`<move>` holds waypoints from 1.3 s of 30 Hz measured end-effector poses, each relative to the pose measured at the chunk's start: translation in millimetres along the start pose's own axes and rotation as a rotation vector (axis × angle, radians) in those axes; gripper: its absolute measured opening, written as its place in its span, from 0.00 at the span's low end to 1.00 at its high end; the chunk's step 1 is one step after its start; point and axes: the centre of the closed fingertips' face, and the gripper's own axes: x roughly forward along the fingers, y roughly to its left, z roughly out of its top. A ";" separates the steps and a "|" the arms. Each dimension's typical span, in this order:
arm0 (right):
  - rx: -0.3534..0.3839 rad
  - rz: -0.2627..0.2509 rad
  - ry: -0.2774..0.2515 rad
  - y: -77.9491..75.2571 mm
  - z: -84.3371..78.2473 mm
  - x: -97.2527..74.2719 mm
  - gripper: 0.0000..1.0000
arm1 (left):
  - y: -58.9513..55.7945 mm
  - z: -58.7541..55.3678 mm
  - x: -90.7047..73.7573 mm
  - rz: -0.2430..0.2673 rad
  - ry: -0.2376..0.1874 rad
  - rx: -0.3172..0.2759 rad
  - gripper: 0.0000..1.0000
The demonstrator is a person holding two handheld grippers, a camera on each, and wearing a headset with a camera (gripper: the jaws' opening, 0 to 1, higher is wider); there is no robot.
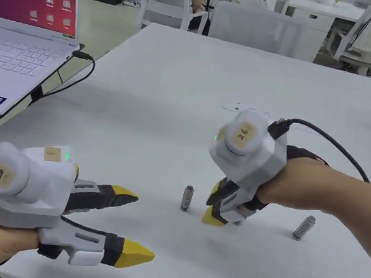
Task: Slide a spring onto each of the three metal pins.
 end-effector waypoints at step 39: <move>0.094 -0.012 -0.091 61.1 -38.0 -19.2 0.20 | -7.2 6.7 6.6 -0.016 0.002 0.009 0.58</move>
